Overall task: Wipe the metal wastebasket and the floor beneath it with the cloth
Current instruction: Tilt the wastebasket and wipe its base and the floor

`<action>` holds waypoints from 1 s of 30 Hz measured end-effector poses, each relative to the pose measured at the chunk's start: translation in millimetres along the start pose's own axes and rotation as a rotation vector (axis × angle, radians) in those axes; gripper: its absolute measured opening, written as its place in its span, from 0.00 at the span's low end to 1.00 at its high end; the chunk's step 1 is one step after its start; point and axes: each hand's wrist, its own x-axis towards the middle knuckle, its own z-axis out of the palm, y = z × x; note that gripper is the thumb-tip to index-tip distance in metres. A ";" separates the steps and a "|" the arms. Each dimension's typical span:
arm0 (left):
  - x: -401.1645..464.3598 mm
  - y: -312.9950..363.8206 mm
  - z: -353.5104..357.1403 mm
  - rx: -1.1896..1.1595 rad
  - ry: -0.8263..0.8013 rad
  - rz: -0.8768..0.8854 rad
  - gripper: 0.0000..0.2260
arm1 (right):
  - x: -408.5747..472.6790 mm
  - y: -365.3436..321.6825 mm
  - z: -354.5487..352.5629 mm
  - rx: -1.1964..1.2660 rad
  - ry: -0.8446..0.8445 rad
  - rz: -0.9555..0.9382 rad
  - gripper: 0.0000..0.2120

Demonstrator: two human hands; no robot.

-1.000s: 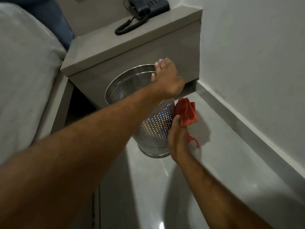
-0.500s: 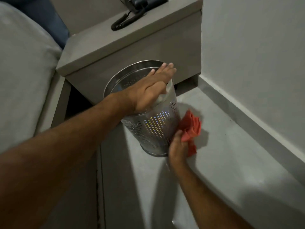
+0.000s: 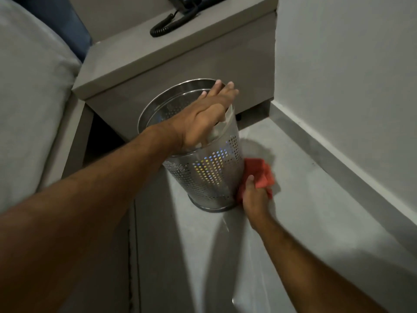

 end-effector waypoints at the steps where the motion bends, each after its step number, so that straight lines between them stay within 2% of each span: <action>1: -0.6 0.8 0.1 0.012 0.001 0.004 0.27 | 2.9 11.3 -3.6 -0.002 -0.013 0.088 0.22; 3: 4.1 5.0 3.0 0.072 0.042 -0.074 0.26 | -2.0 -2.9 -1.8 0.051 -0.016 0.074 0.23; 5: 20.7 14.9 10.4 0.167 0.121 -0.286 0.24 | -15.3 -33.1 6.6 0.091 -0.031 -0.011 0.23; 7: 41.3 29.1 19.5 0.183 0.195 -0.536 0.24 | -33.2 -63.2 14.5 0.181 -0.028 -0.171 0.20; 9: 56.5 37.9 24.5 0.102 0.296 -0.734 0.26 | -45.8 -79.1 20.4 0.297 0.048 -0.363 0.14; 11: 62.2 36.3 27.6 0.065 0.365 -0.824 0.28 | -50.7 -74.3 16.9 0.266 0.133 -0.538 0.13; 13: 62.5 32.0 28.8 0.057 0.404 -0.828 0.28 | -51.3 -44.9 7.1 0.187 0.160 -0.602 0.21; 14: 62.9 31.7 29.4 0.056 0.415 -0.823 0.28 | -51.5 -25.4 2.7 0.181 0.149 -0.532 0.22; 17: 62.4 33.3 32.0 0.081 0.421 -0.816 0.28 | -45.4 28.3 -12.6 -0.055 -0.001 -0.266 0.21; 18: 63.4 33.7 32.0 0.089 0.428 -0.810 0.28 | -45.0 29.3 -13.7 -0.097 -0.034 -0.215 0.22; 19: 64.2 33.7 32.3 0.093 0.435 -0.805 0.28 | -43.8 17.4 -10.9 -0.029 -0.043 -0.182 0.23; 20: 63.2 32.7 32.8 0.096 0.440 -0.811 0.29 | -46.2 0.0 -4.9 0.097 -0.058 -0.192 0.24; 22: 63.0 30.6 31.5 0.110 0.439 -0.806 0.29 | -56.0 -37.2 9.6 0.322 -0.017 -0.370 0.25; 25: 59.8 31.4 29.8 0.110 0.426 -0.779 0.29 | -75.0 -58.5 23.4 0.363 0.043 -0.505 0.19; 27: 59.7 39.5 30.6 0.096 0.412 -0.782 0.28 | -67.6 -48.5 19.2 0.302 0.094 -0.504 0.21; 30: 44.3 44.7 22.2 0.116 0.299 -0.722 0.28 | -45.0 -30.6 13.7 0.197 0.029 -0.313 0.24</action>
